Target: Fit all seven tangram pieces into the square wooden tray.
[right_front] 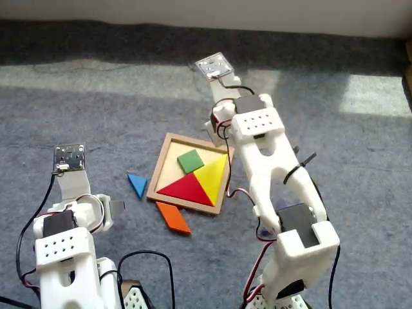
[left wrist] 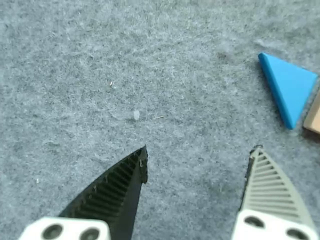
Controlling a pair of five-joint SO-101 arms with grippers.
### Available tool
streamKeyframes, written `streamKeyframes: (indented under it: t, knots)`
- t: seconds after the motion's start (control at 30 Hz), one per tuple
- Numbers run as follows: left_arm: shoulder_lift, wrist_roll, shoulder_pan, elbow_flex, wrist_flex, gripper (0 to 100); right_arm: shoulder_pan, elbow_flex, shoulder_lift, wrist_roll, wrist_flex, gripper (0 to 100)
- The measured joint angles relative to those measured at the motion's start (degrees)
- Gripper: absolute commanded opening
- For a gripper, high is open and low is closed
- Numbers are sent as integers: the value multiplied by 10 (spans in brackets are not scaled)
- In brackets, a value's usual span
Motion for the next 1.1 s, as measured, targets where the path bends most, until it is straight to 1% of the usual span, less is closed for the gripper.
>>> streamKeyframes:
  t: [0.13, 0.23, 0.43, 0.73, 0.87, 0.97, 1.1]
  knots:
    - [0, 0, 0, 0, 0, 309, 35, -22, 59, 55, 0, 224]
    - [0, 0, 0, 0, 0, 309, 60, -67, 113, 81, 0, 224]
    - [0, 0, 0, 0, 0, 309, 73, -158, 205, 91, 3, 224]
    - [0, 0, 0, 0, 0, 309, 76, -278, 298, 93, 98, 224]
    - [0, 0, 0, 0, 0, 309, 76, -326, 337, 123, 135, 224]
    - [0, 0, 0, 0, 0, 309, 80, -362, 360, 132, 158, 223]
    - [0, 0, 0, 0, 0, 309, 88, -412, 385, 136, 187, 175]
